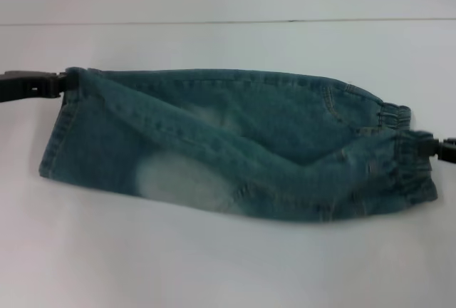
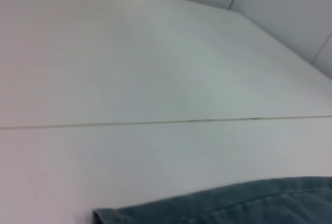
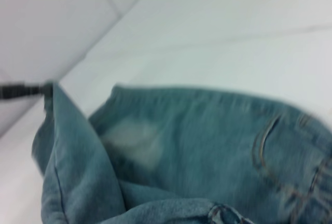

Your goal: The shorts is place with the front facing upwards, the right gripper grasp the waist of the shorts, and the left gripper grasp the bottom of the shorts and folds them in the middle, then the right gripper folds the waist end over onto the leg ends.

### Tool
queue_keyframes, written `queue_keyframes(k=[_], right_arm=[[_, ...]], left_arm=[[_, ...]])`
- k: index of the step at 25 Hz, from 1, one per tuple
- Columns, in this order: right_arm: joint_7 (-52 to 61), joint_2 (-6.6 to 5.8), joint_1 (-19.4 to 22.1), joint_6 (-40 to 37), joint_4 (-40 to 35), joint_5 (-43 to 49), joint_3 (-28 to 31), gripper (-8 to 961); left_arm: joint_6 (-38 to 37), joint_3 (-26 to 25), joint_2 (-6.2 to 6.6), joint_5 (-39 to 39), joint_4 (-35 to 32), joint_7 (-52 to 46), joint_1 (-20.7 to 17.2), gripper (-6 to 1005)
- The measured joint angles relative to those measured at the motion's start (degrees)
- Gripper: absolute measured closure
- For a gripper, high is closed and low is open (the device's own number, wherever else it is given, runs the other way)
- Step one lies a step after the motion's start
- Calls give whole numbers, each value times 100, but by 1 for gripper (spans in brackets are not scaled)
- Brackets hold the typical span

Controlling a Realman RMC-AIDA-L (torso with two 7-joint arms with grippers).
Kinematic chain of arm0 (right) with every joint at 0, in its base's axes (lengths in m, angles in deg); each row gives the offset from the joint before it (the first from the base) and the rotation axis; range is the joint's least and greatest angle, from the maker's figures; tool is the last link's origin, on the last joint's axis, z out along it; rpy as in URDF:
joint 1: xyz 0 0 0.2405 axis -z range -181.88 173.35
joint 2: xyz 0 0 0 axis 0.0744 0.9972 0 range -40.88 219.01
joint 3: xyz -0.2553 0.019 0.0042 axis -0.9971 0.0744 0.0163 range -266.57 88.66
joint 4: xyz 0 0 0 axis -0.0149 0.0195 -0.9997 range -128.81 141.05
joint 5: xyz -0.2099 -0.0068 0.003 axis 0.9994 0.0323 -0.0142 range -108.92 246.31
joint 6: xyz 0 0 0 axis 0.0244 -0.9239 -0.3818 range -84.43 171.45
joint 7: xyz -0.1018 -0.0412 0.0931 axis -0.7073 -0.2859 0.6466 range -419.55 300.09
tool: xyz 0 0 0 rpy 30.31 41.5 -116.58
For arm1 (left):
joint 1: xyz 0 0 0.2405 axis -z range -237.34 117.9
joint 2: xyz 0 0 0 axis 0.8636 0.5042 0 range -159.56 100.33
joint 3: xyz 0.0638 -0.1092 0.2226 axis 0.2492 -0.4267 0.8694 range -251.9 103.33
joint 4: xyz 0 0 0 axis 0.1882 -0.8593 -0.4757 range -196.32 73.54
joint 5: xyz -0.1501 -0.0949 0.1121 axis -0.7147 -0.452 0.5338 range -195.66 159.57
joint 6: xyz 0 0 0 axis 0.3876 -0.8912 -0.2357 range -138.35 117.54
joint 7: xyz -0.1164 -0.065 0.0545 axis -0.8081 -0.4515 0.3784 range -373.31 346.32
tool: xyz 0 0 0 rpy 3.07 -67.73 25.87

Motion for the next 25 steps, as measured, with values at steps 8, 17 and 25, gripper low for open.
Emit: queue_keyframes(k=[8,17,25], right_arm=[[-109,119,-43,782,248,-342,81,879],[-273,298,-205,1487,264,-688,60,869],[-657,393,-366,1863,239,-991,32,860]], left_arm=[[1032,150,-16,-52,123,-21,77,1000],[1517,178,-58,-64,209,3,143,1001],[1774,256,-60,-64,282,31,194,1001]])
